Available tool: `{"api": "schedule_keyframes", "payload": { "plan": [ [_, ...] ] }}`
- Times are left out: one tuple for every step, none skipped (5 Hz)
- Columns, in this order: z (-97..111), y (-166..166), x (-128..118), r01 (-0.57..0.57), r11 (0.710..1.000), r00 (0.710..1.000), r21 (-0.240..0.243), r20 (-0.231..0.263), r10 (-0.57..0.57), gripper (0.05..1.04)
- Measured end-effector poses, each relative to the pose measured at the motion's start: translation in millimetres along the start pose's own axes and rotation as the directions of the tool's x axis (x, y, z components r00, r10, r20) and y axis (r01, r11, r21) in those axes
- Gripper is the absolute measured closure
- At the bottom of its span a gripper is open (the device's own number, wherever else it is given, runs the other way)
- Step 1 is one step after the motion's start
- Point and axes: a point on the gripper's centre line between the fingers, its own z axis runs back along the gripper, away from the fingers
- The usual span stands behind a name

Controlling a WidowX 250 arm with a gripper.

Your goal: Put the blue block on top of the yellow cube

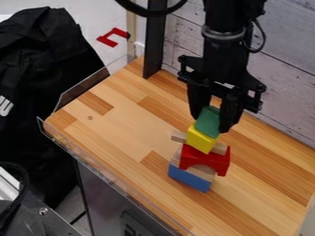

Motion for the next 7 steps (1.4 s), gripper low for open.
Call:
{"api": "schedule_keyframes", "payload": {
  "plan": [
    [0.3,1.2,-0.8,-0.005,1.000,1.000,0.011,-0.006,0.005,0.523],
    [2.3,1.3,1.3,-0.004,1.000,1.000,0.011,0.000,0.004,0.523],
    [2.3,0.7,0.5,0.000,1.000,1.000,0.010,-0.005,0.000,0.523],
    [1.5,0.9,2.6,-0.017,1.000,1.000,0.006,-0.021,0.017,0.468],
    [2.0,3.3,2.0,-0.041,0.999,0.999,-0.002,-0.027,0.041,0.174],
    [1.8,3.7,1.4,-0.058,0.998,0.998,-0.001,-0.030,0.058,0.078],
    [2.1,3.9,0.8,-0.071,0.997,0.997,0.001,-0.034,0.071,0.083]
  ]
}}
